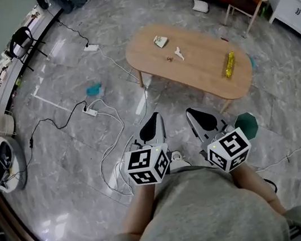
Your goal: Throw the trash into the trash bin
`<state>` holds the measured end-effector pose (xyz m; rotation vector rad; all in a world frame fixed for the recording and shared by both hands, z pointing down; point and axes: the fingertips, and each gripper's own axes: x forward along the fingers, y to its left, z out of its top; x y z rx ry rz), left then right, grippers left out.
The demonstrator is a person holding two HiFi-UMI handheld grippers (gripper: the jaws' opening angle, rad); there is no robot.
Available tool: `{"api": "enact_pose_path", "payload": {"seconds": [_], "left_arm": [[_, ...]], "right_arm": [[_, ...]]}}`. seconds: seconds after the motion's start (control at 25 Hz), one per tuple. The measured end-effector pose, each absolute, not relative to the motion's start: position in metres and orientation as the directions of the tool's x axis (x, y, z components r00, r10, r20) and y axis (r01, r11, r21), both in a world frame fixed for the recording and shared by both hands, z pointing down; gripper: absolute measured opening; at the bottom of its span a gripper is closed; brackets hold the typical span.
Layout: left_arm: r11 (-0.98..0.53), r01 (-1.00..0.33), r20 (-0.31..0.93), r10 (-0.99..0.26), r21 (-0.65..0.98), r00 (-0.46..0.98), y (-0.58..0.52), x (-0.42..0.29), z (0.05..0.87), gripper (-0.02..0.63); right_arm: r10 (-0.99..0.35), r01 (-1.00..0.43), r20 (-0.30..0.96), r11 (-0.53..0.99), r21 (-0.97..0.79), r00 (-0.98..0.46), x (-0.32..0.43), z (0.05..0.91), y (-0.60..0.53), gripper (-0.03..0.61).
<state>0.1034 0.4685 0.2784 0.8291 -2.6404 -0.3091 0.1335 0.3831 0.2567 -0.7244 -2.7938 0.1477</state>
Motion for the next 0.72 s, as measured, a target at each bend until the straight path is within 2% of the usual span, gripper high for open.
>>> {"api": "enact_pose_path", "payload": {"seconds": [0.72], "left_arm": [[0.763,-0.564,0.267,-0.642,0.316,-0.719,0.478,0.013,0.290,0.011]], "right_arm": [[0.444,0.418,0.241,0.896,-0.153,-0.863,0.051,0.270,0.405,0.009]]}}
